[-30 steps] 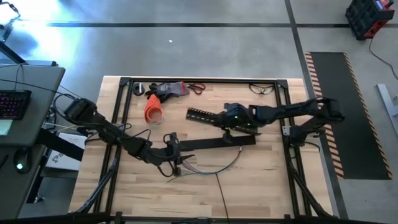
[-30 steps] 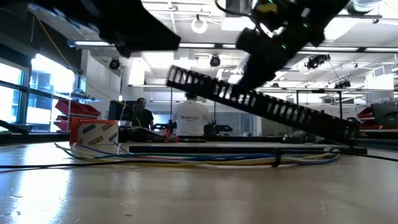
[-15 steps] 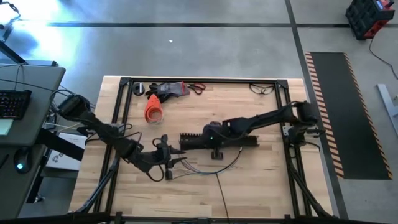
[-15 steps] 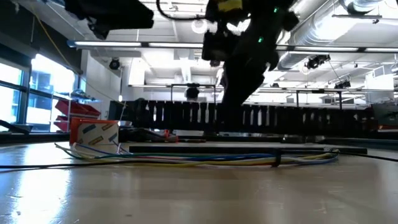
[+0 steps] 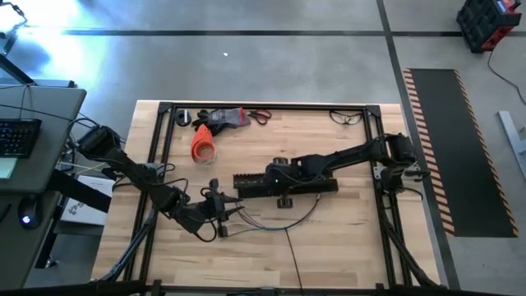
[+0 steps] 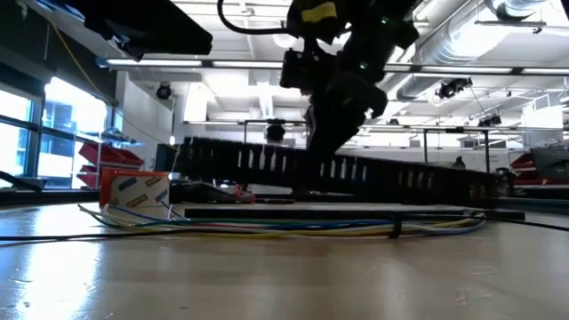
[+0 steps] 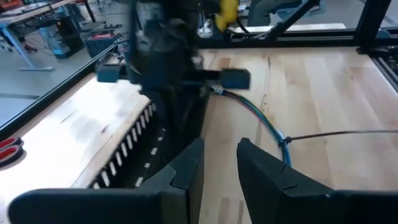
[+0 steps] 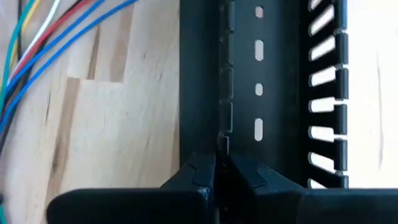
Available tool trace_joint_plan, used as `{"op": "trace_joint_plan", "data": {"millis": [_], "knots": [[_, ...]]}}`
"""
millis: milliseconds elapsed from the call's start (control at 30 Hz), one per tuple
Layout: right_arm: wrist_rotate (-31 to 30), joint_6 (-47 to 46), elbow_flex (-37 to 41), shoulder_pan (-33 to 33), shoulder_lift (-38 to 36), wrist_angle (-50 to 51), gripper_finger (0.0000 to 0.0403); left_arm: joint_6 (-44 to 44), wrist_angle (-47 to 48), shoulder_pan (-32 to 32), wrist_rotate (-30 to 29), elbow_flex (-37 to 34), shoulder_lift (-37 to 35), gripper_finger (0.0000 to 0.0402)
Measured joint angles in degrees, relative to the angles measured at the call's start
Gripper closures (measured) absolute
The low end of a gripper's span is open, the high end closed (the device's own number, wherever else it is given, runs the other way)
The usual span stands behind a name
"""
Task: Ziptie cables
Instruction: Put colored ziptied cables into the black cable duct
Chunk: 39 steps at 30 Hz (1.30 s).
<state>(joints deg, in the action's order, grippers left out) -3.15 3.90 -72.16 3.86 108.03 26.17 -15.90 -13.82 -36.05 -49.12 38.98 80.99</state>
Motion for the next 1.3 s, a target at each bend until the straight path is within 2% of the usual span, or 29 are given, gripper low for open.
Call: {"op": "trace_joint_plan", "data": {"millis": [133, 267, 500, 600, 733, 900, 1000, 1100, 1200, 1300], "knots": [[3.7, 3.8, -0.7, -3.7, 0.6, -1.5, 0.0403, 0.0, 0.2, 0.5, 0.0, 0.0, 0.0, 0.0326], [6.0, 1.9, -0.6, -6.4, 3.6, -1.3, 0.0403, -0.1, 0.4, 1.2, 0.4, 0.0, 0.0, 0.0326], [6.1, -1.4, -0.7, -5.7, 6.1, -3.9, 0.0393, -0.1, 0.6, 1.2, 0.5, 0.0, 0.0, 0.0326], [6.2, -1.2, -0.5, -5.2, 5.7, -3.6, 0.0356, 1.3, 0.5, 0.9, 1.3, 0.0, 0.0, 0.0326], [6.4, 2.2, -0.7, -4.9, 0.6, -1.6, 0.0281, 5.4, -1.9, -0.6, 4.4, 0.0, -0.1, 0.0326], [13.5, 4.8, 0.6, -1.7, -9.2, 6.1, 0.0209, 5.5, -4.1, -1.6, 12.2, 0.0, -0.1, 0.0326], [13.6, 4.3, 5.6, 2.6, -15.5, 6.1, 0.0193, 7.6, -4.3, -2.8, 13.4, 0.0, 1.7, 0.0326], [12.7, -0.5, 14.2, 6.9, -20.5, 2.4, 0.0191, 6.7, -4.9, -2.8, 13.0, 0.1, 5.6, 0.0326], [12.7, -5.6, 24.0, 10.4, -24.4, -3.5, 0.0192, 6.1, -5.3, -0.5, 17.0, 2.1, 10.6, 0.0325], [12.5, -5.7, 32.5, 12.9, -26.1, -9.5, 0.0194, 7.4, -5.1, 2.1, 21.8, 4.4, 15.0, 0.0315]]}}
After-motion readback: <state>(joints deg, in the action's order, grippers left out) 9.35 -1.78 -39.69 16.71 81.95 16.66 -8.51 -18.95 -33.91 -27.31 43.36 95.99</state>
